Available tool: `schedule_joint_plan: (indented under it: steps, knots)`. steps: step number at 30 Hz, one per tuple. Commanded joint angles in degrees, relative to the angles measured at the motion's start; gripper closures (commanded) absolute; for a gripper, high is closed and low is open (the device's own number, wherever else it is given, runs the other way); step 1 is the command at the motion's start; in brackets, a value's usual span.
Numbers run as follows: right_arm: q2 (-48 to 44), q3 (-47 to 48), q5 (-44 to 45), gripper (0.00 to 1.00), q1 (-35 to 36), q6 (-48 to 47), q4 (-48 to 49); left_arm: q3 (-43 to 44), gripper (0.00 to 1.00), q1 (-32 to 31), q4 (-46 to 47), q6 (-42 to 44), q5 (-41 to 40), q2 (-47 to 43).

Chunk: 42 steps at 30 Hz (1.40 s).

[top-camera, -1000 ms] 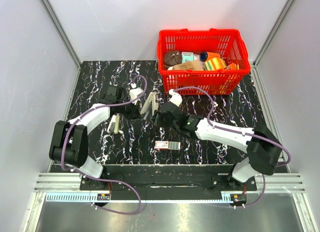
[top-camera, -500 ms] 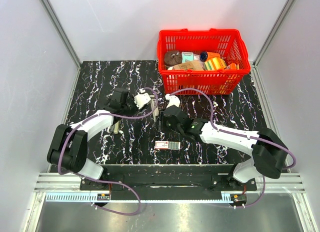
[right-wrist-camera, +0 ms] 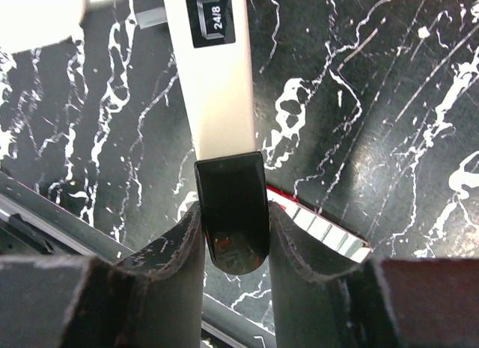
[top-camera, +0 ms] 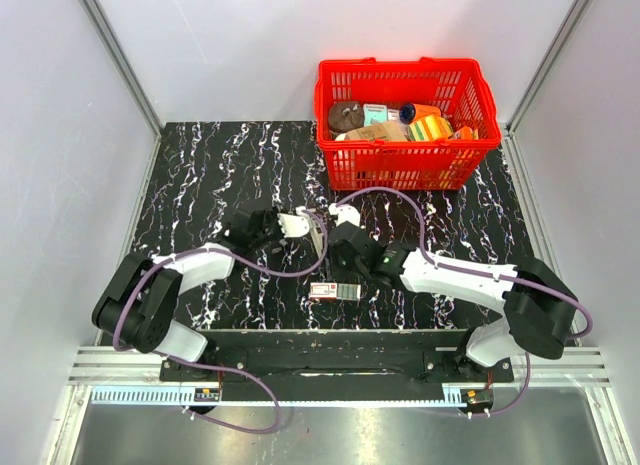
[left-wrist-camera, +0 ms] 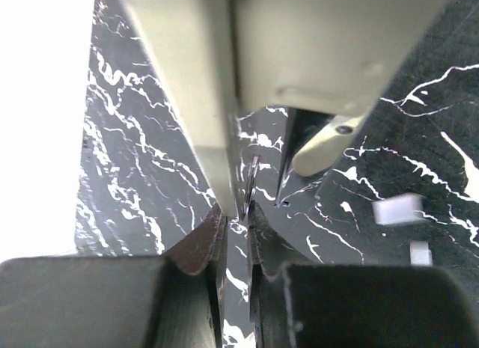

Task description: Unload the staples from the stapler

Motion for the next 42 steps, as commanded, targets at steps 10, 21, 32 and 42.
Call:
schedule_joint_plan:
  steps: [10, 21, 32, 42]
  knots:
    - [-1.3, 2.2, 5.5, 1.00, -0.6, 0.0, 0.0, -3.7, 1.00, -5.6, 13.6, 9.8, -8.9, -3.3]
    - [-3.6, 8.1, 13.1, 1.00, -4.1, 3.8, 2.7, 13.7, 1.00, -5.6, -27.2, -32.3, 24.9, -4.4]
    - [10.9, 22.0, 11.3, 1.00, -7.7, -2.6, 3.0, 16.1, 1.00, -5.3, -32.0, -38.6, 38.1, -2.8]
    - [23.0, 30.5, 8.6, 1.00, -11.6, -7.4, 1.2, 20.3, 0.91, 2.7, -29.0, -42.3, 40.7, 7.6]
